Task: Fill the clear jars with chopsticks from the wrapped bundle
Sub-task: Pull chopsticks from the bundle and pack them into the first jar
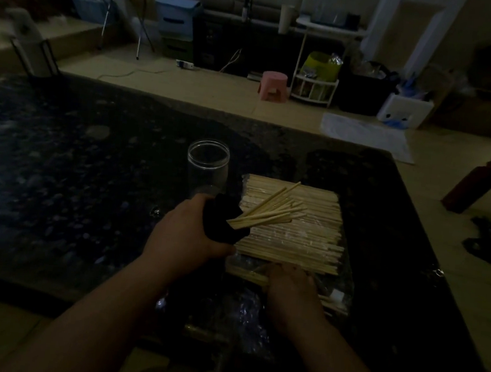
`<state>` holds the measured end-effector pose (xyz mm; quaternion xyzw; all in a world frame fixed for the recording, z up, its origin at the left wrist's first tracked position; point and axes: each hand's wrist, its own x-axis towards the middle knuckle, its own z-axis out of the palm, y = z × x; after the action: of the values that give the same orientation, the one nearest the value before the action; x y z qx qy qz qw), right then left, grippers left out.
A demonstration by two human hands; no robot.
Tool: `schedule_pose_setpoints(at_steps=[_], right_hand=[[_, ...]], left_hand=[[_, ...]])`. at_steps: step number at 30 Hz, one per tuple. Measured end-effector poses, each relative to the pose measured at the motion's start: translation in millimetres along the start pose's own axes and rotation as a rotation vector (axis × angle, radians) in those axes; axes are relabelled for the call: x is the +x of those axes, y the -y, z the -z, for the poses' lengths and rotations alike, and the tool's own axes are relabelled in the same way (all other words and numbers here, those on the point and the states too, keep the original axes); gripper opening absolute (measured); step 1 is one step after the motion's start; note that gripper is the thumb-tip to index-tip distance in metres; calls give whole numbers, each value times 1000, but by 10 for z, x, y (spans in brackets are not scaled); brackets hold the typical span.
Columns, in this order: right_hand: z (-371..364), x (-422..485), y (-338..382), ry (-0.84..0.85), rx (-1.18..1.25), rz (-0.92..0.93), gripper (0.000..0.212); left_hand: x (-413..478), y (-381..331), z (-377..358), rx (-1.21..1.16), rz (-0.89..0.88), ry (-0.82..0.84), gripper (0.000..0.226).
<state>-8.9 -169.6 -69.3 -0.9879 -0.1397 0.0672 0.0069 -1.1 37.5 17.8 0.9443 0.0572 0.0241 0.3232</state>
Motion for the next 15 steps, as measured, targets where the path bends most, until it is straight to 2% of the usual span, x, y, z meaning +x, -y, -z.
schedule_pose_setpoints(at_steps=[3,8,15], right_hand=[[-1,-37,10,-56,35,25,36],[277,-133,22,-42,133,35,27],[708,-327,28,-62,147,31,29]], left_hand=[[-4,-14,9,-9,-4,-8,88],[-10,-17,25,-23,-4,-2,89],[-15,-61,37,-11,24,7,89]])
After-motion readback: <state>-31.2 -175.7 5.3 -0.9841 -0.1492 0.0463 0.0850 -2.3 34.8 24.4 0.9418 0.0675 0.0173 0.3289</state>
